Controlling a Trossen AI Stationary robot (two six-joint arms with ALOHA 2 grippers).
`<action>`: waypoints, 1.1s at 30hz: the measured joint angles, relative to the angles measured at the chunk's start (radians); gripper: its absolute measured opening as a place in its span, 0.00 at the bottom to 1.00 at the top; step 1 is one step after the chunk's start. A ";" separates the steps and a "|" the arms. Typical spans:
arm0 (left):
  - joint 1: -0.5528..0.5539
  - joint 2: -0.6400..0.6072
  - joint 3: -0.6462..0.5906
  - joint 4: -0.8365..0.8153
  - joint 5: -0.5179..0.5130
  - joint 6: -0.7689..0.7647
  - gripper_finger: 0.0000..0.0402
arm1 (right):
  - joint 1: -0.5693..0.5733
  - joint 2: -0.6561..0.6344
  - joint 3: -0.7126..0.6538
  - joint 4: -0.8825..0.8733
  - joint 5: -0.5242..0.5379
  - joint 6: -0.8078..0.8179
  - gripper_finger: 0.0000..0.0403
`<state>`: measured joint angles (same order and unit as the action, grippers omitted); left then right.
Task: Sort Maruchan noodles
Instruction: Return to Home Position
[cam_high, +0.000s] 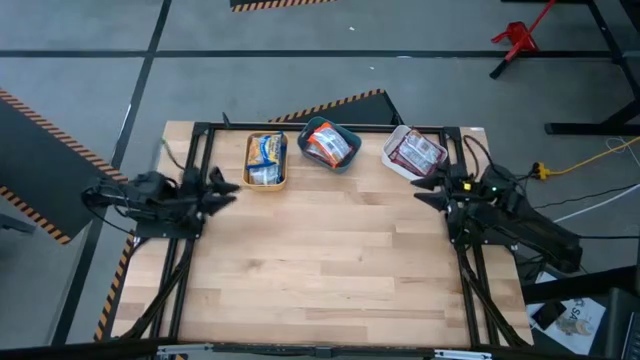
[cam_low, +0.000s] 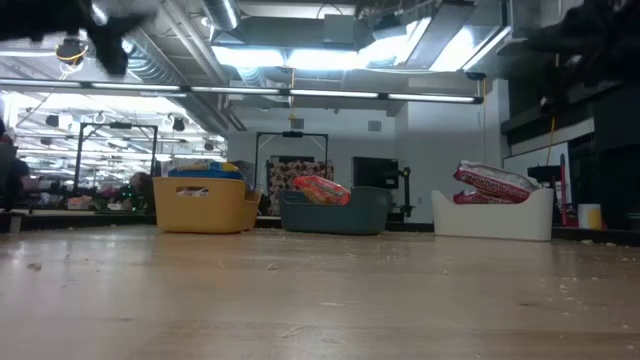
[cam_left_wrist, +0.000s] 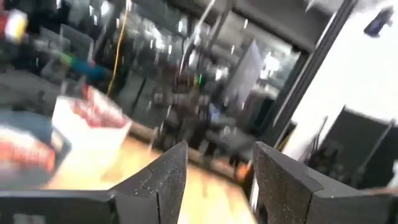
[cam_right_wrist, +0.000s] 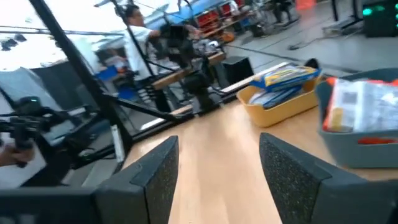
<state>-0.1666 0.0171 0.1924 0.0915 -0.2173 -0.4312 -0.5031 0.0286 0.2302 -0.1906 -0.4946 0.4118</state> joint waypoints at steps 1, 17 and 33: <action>-0.001 -0.007 -0.026 -0.002 0.004 -0.011 0.44 | 0.000 -0.010 -0.027 0.024 -0.014 0.011 0.52; -0.011 -0.014 -0.185 0.144 0.013 -0.038 0.44 | 0.184 0.005 -0.222 0.266 0.089 0.107 0.52; -0.011 -0.013 -0.185 0.038 -0.081 -0.032 0.44 | 0.444 0.182 -0.221 0.214 0.547 0.035 0.52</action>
<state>-0.1780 0.0040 0.0076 0.1295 -0.2983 -0.4629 -0.0586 0.2108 0.0090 0.0235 0.0527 0.4465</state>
